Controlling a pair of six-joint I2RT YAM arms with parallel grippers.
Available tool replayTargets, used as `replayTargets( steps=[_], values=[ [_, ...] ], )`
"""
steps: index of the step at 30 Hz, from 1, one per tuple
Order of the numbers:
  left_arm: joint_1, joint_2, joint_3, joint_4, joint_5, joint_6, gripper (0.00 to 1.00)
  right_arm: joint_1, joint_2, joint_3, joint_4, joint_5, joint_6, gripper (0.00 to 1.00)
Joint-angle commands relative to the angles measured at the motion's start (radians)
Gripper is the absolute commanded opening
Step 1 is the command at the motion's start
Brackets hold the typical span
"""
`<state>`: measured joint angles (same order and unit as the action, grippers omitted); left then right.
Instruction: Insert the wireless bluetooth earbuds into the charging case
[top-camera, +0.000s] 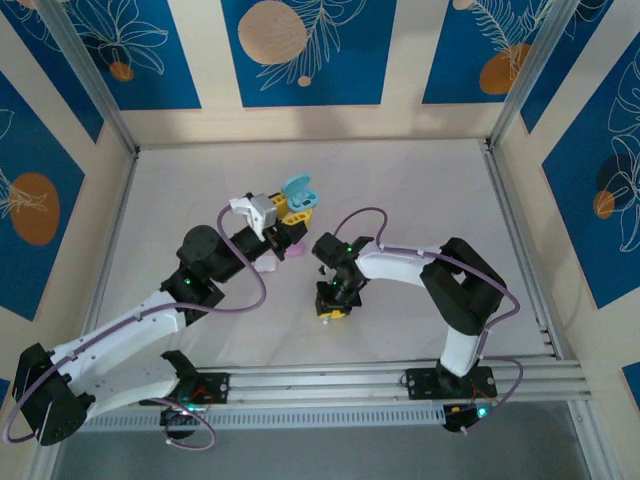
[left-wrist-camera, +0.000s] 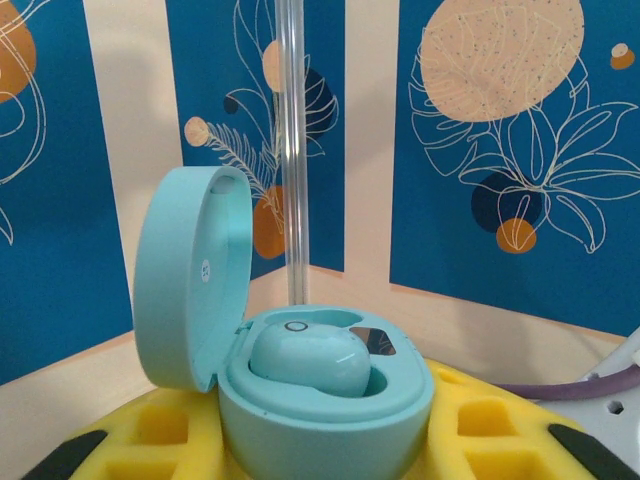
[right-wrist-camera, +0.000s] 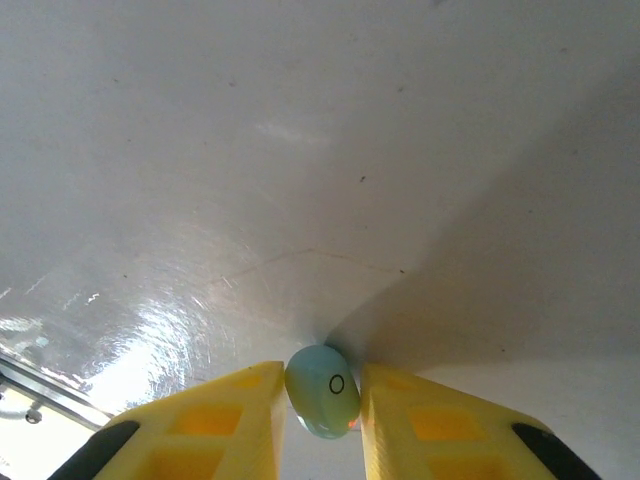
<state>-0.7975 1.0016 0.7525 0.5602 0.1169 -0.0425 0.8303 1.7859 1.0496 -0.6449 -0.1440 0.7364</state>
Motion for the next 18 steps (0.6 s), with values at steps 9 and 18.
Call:
replayTargets(
  steps=[9,18],
  values=[
    [-0.013,-0.017,0.007,0.012,-0.022,0.001,0.24,0.053,0.088,0.078,-0.073,0.043,-0.014,0.30],
    [-0.013,-0.019,0.006,0.011,-0.022,0.000,0.24,0.052,0.046,0.084,-0.098,0.096,-0.009,0.25]
  ],
)
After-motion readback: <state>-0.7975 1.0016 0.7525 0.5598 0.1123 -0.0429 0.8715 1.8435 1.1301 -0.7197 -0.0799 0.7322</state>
